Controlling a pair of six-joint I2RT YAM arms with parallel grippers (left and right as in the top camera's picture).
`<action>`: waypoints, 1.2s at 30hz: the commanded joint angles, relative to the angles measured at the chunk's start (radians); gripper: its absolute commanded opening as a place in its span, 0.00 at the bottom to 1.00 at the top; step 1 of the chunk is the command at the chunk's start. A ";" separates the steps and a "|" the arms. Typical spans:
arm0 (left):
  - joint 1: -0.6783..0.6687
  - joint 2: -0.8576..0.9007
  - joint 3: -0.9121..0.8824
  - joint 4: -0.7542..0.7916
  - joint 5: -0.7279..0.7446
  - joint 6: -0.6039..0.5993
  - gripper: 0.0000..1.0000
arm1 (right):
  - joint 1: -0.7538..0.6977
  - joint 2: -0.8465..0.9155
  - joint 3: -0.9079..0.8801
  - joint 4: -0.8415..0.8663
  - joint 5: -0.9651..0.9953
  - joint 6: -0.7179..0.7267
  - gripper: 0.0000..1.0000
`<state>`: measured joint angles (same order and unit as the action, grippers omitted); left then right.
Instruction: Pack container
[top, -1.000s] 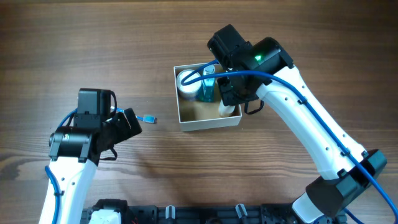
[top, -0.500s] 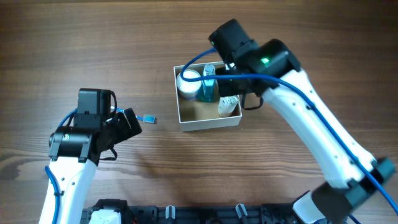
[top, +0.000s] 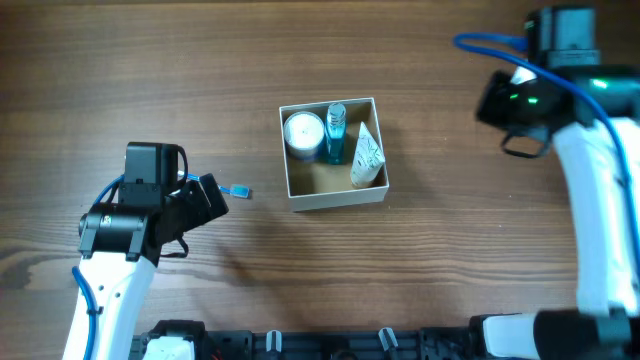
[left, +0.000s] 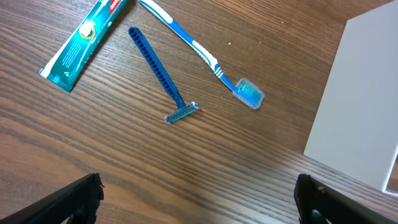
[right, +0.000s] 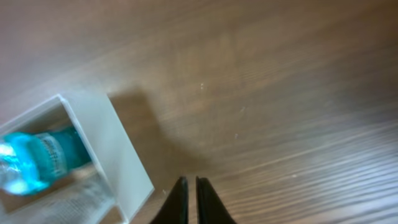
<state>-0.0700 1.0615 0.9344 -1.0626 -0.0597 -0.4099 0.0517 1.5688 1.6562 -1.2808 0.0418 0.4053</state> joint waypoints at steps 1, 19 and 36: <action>0.005 0.000 0.019 -0.001 -0.013 -0.017 1.00 | 0.028 0.076 -0.163 0.069 -0.130 -0.047 0.04; 0.005 0.000 0.019 0.003 -0.013 -0.017 1.00 | 0.219 0.160 -0.425 0.246 -0.336 -0.088 0.04; 0.005 0.000 0.019 0.003 -0.013 -0.017 1.00 | 0.232 0.160 -0.426 0.271 -0.447 -0.090 0.04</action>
<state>-0.0700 1.0615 0.9344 -1.0618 -0.0597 -0.4099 0.2798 1.7168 1.2362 -1.0172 -0.3367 0.3267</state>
